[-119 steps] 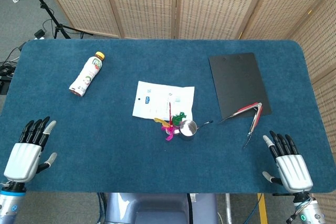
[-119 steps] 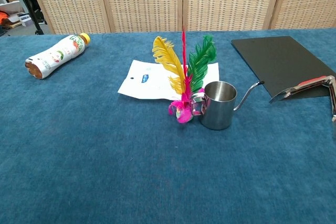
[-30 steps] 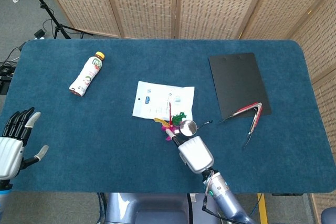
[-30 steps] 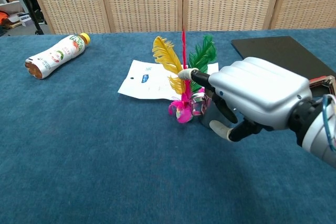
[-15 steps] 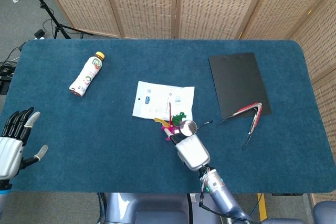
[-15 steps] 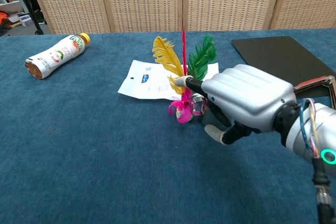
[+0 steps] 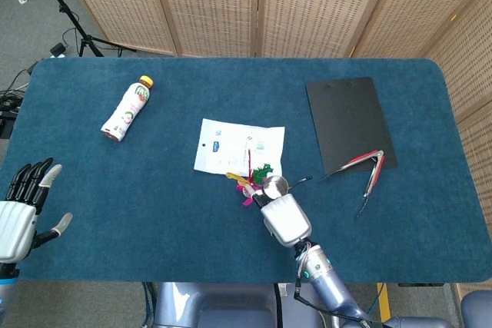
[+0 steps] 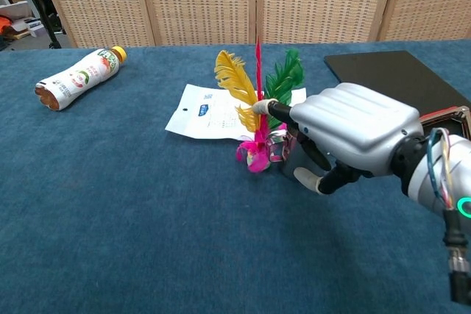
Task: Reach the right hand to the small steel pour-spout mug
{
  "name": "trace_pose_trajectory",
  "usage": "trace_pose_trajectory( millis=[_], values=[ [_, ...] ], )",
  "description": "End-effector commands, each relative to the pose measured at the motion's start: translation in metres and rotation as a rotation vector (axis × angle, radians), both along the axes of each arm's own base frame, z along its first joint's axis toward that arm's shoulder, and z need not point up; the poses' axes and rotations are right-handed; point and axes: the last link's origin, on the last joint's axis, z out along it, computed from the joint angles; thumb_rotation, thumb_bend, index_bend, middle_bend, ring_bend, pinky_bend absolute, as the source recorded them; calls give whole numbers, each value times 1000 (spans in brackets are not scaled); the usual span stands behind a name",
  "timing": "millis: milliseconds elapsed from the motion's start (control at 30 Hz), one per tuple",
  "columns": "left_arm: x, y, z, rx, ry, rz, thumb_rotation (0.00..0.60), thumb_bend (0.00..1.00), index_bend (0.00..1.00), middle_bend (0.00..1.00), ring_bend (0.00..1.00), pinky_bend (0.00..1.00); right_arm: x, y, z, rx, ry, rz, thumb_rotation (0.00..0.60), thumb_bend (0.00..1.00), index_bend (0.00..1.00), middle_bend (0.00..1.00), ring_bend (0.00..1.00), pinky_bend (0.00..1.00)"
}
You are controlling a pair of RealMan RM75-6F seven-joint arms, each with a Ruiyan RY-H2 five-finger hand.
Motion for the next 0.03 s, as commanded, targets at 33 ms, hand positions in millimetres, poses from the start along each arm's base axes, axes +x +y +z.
trace_pose_trajectory(
  millis=[33],
  values=[
    [0, 0, 0, -1, 1, 0, 600, 264, 0, 0, 0, 0, 0, 0, 0, 0, 2, -2, 600, 476, 0, 710, 768, 768]
  ],
)
